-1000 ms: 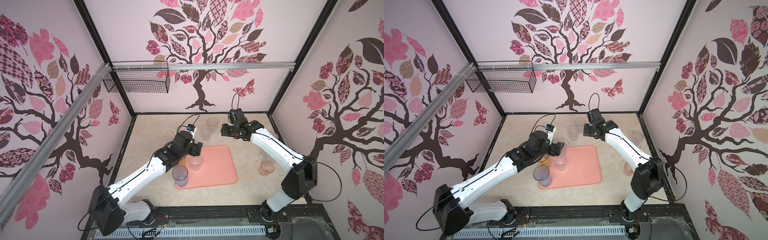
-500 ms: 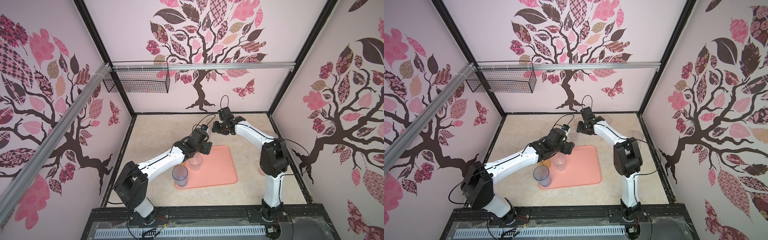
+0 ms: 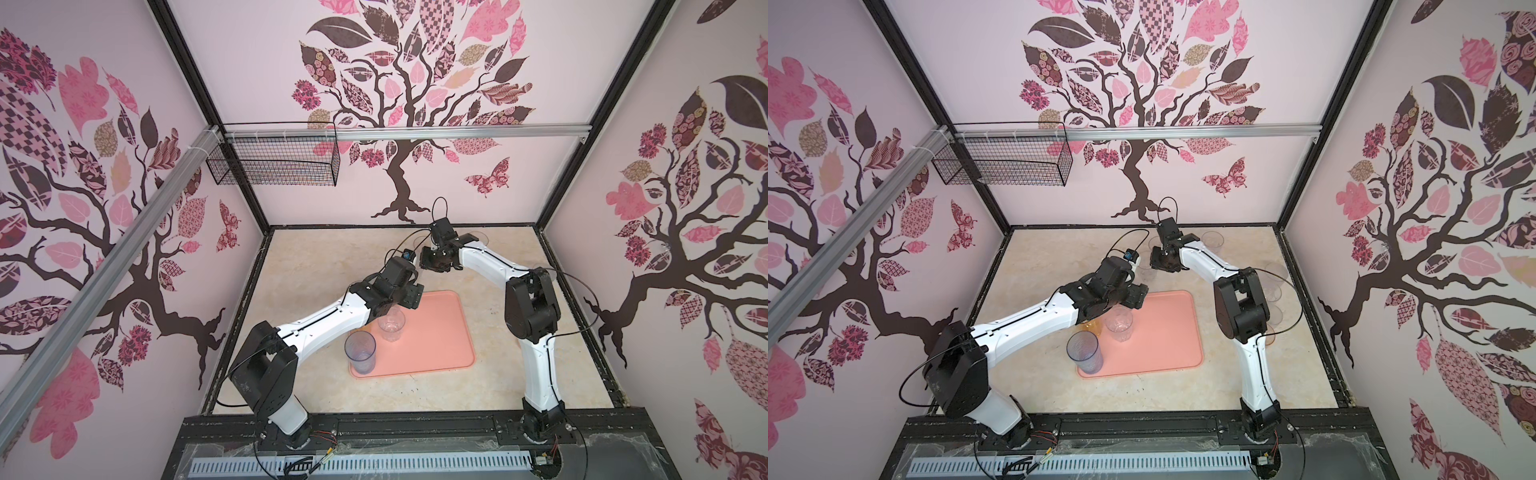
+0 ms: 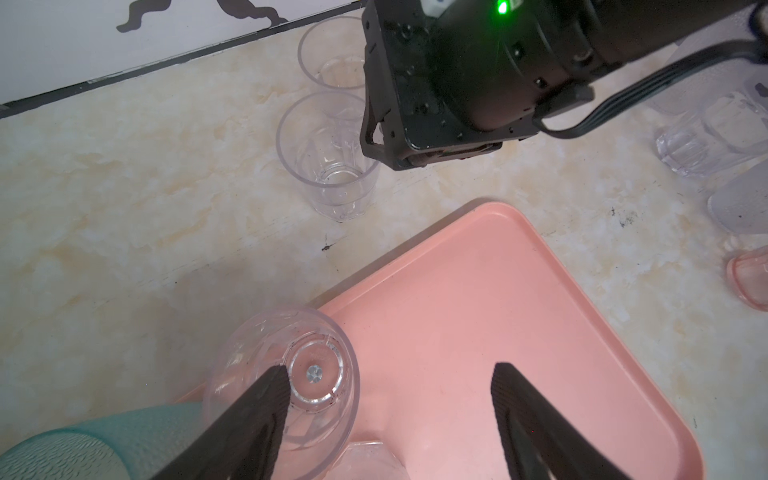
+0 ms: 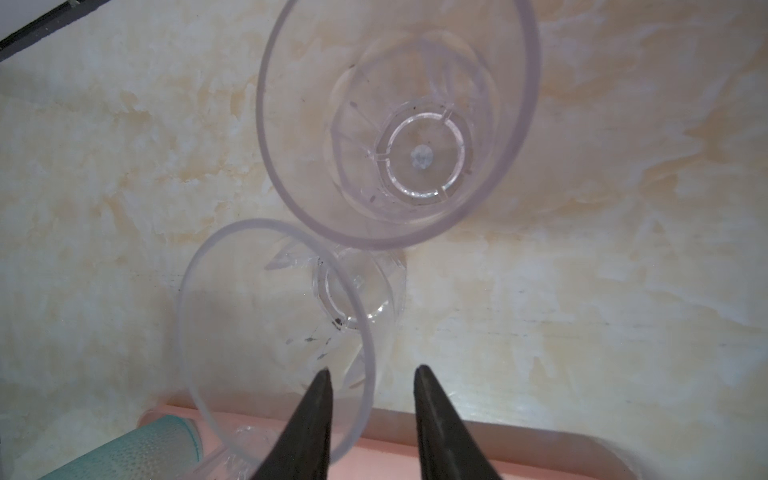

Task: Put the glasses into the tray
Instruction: 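Move right gripper to the next clear cup on the table and grip it, then carry the clear cup with right gripper onto the tray beside the others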

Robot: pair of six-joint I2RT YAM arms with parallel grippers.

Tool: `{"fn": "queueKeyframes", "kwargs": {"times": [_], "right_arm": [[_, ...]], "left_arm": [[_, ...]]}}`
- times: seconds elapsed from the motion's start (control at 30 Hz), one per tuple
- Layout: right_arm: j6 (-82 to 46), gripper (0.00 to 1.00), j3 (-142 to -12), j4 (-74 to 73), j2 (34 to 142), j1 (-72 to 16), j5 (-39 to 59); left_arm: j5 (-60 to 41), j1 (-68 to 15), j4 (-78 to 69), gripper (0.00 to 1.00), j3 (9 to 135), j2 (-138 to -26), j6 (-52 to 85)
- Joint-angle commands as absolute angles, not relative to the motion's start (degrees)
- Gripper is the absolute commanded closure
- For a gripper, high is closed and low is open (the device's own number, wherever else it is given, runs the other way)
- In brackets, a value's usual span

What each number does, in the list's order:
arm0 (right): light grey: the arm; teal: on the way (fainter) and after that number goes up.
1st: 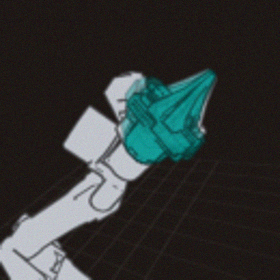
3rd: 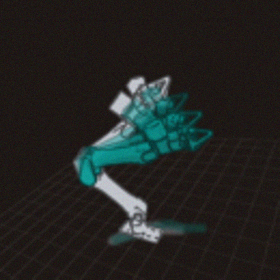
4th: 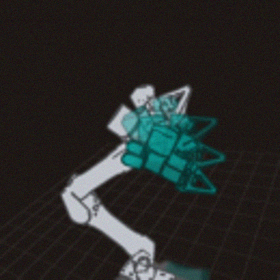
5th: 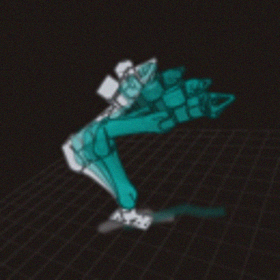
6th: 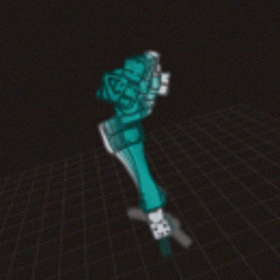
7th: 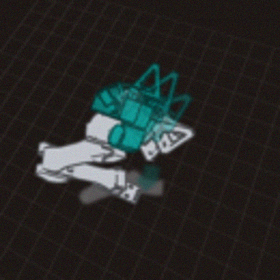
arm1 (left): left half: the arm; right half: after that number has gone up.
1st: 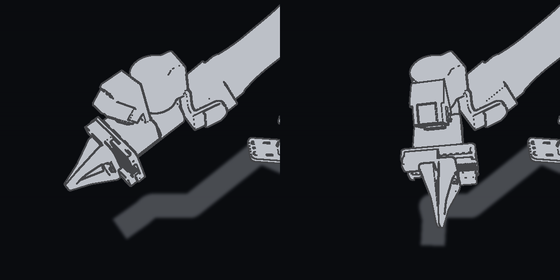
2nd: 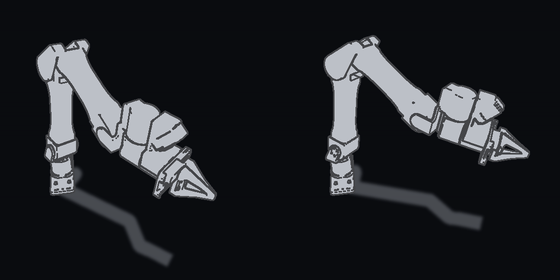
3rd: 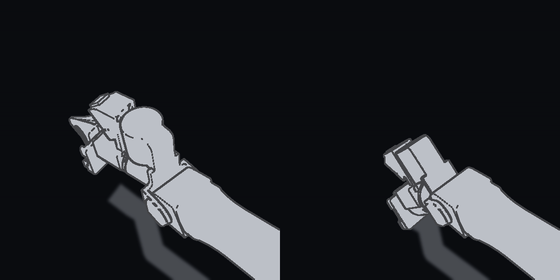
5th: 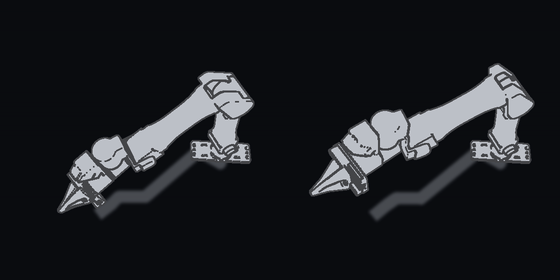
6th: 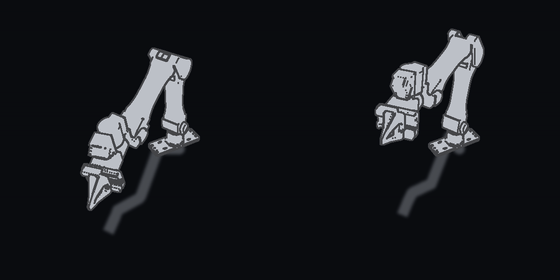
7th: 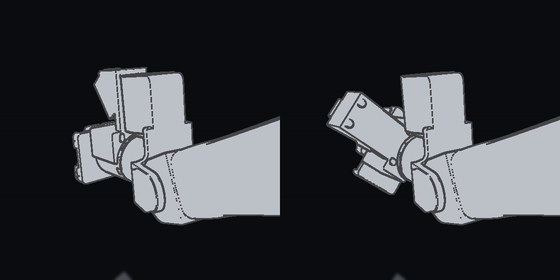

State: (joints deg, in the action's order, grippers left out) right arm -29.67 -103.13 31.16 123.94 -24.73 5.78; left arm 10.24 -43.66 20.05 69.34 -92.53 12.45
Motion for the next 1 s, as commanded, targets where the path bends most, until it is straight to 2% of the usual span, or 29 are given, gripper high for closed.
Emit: {"fn": "queueKeyframes", "kwargs": {"times": [0.0,0.17,0.37,0.97], "right_arm": [[-29.60,0.71,-105.24,32.55,126.24,-24.96,5.72],[-29.50,0.86,-104.96,33.15,125.43,-24.92,5.70],[-29.79,0.98,-102.98,32.97,121.28,-25.04,5.99],[-29.23,1.00,-88.40,36.69,97.50,-28.29,1.49]], "left_arm": [[11.06,-43.77,21.86,0.19,72.17,-93.29,11.58],[11.50,-43.76,22.80,0.19,72.33,-91.92,10.24],[12.30,-43.68,24.09,0.19,71.04,-87.36,8.34],[10.45,-43.54,32.81,0.18,64.55,-67.32,5.14]]}}
